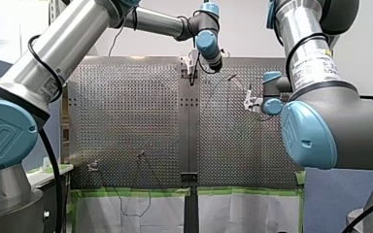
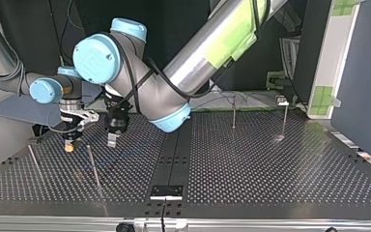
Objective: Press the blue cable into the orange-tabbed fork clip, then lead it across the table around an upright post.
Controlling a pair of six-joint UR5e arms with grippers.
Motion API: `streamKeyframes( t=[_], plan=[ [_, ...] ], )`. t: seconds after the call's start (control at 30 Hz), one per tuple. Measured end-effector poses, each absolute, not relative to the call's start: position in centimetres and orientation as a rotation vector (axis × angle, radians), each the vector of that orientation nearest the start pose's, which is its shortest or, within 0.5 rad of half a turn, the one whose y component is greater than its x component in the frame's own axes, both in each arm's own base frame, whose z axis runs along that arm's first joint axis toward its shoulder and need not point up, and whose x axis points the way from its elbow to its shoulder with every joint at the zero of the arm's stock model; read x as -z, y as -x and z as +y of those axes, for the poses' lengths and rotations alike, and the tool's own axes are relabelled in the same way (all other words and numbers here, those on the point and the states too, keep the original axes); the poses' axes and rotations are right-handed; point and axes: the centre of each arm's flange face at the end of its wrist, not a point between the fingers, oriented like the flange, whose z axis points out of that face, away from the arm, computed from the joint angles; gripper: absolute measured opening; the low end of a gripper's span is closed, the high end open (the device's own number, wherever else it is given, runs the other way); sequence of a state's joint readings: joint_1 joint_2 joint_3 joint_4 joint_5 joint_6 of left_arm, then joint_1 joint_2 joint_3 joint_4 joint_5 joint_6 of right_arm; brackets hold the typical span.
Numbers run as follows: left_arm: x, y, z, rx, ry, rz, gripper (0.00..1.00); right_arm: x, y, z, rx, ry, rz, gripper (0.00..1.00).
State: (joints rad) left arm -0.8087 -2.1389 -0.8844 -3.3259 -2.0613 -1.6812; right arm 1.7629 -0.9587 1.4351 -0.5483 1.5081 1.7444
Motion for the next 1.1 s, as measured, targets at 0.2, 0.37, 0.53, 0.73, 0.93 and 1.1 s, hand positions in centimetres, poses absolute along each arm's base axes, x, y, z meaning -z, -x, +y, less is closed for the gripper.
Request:
streamKeyframes(
  t=[0.2,0.37,0.53,0.73,0.93,1.1],
  plan=[
    [-46.2,-42.2,-56.5,0.307,-0.194,1.625,0.99,-23.8,-27.1,-65.9,-1.558,-1.272,-1.167,0.0],
    [-46.2,-42.2,-56.5,0.308,-0.194,1.625,0.99,-23.8,-27.1,-66.0,-1.558,-1.271,-1.166,0.0],
    [-45.9,-42.1,-56.5,0.306,-0.197,1.629,0.99,-23.8,-27.1,-66.0,-1.558,-1.271,-1.166,0.0],
    [-45.6,-42.1,-56.4,0.302,-0.2,1.635,0.99,-23.8,-27.1,-66.0,-1.558,-1.271,-1.166,0.0],
    [-45.5,-42.1,-56.4,0.309,-0.192,1.639,0.99,-23.8,-27.1,-65.9,-1.559,-1.272,-1.166,0.0],
    [-44.6,-42.0,-56.3,0.305,-0.193,1.655,0.99,-23.8,-27.1,-65.9,-1.558,-1.273,-1.167,0.0]
  ],
)
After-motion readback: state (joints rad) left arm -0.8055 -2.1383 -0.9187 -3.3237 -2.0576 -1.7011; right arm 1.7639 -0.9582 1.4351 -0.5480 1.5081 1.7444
